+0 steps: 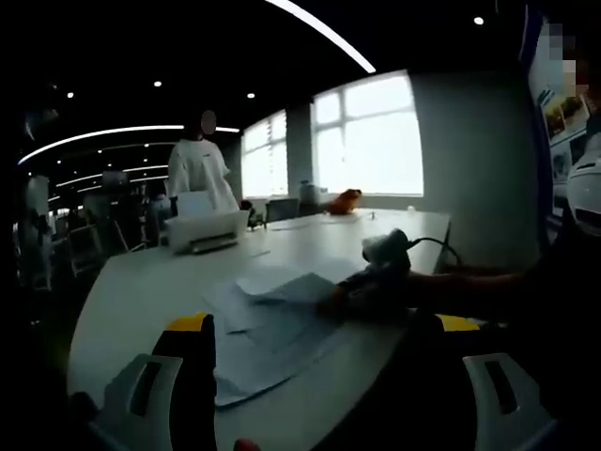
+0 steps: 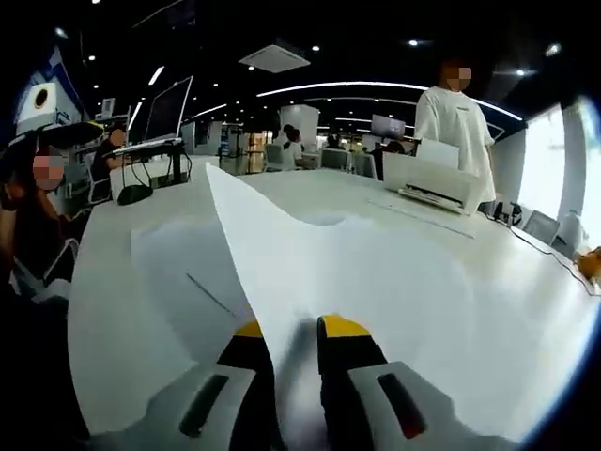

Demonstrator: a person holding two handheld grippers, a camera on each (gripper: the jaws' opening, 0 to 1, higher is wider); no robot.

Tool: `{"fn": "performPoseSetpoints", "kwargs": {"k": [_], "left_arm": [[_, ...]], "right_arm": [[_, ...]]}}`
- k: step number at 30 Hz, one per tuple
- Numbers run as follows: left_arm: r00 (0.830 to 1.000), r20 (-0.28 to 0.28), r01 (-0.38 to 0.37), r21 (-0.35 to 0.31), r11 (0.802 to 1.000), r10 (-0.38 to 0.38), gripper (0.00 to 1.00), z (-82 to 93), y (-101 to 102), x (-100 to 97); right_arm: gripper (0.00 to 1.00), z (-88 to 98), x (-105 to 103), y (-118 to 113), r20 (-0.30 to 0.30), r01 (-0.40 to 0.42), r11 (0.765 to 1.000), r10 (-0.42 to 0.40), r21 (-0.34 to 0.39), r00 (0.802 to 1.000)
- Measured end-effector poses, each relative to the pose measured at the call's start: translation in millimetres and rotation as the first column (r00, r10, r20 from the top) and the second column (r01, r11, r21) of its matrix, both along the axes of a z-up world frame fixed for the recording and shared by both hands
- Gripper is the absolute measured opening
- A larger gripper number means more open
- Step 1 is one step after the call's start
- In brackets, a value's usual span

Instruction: Organize the stack of printing papers by aligning and flattening the scattered papers on the table

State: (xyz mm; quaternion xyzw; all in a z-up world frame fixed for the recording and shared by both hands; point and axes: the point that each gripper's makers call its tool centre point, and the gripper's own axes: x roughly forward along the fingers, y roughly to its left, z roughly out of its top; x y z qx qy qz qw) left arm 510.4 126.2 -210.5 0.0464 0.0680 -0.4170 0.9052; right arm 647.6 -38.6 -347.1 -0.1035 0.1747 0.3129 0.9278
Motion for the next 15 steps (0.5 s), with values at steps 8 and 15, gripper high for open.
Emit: {"fn": "performPoseSetpoints", "kwargs": {"k": [8,15], "left_arm": [[1.0,0.008,-0.005,-0.016,1.0,0.005,0.97,1.8,2.2,1.4],[1.0,0.007,-0.001,-0.018,1.0,0.001,0.97,0.5,1.0,1.6]], "right_arm": [[0.01,4.1,0.0,-0.9,0.017,0.01,0.999,-0.011,0.031,1.0],[0.0,5.9,-0.5,-1.2,0.035,0.006,1.0,-0.007,0.028,0.999]]}}
